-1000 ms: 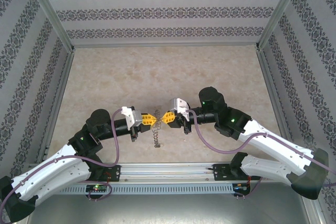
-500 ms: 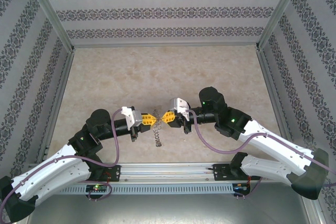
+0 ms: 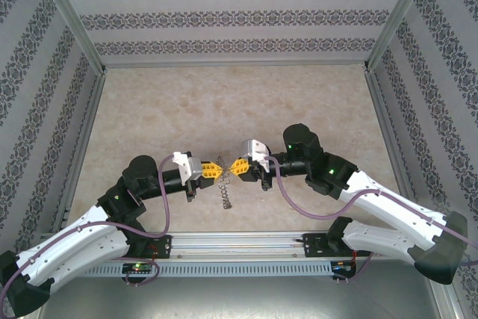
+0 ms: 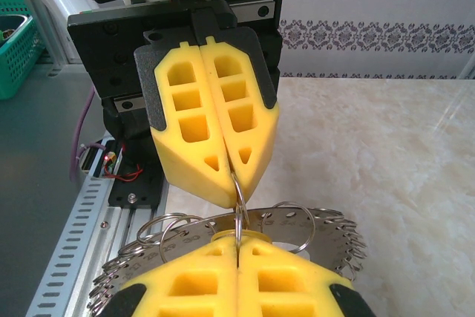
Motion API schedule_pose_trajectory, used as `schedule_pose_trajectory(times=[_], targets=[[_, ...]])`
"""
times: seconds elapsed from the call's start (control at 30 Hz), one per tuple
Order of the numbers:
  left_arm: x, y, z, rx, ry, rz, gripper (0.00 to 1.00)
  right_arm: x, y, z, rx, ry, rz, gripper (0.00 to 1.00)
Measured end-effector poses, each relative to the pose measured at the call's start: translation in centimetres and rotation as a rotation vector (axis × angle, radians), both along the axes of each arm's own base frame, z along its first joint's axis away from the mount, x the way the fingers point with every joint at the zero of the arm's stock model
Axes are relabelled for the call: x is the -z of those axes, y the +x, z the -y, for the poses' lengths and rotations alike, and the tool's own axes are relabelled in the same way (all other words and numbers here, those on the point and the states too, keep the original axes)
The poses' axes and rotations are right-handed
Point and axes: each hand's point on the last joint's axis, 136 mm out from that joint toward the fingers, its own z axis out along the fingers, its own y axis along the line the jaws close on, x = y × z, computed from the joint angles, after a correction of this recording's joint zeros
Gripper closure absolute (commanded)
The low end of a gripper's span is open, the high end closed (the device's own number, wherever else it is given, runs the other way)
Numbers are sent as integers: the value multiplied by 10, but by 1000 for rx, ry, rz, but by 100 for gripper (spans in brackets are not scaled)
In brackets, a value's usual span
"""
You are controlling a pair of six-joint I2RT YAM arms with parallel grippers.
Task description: Put the keys on the keyring
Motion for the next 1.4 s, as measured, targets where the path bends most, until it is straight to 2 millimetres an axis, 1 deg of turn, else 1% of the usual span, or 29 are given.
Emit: schedule_pose_trajectory(times=[1.4], targets=[[0, -1, 0, 8, 0, -1, 100, -3, 0, 2, 3, 5, 30, 100]])
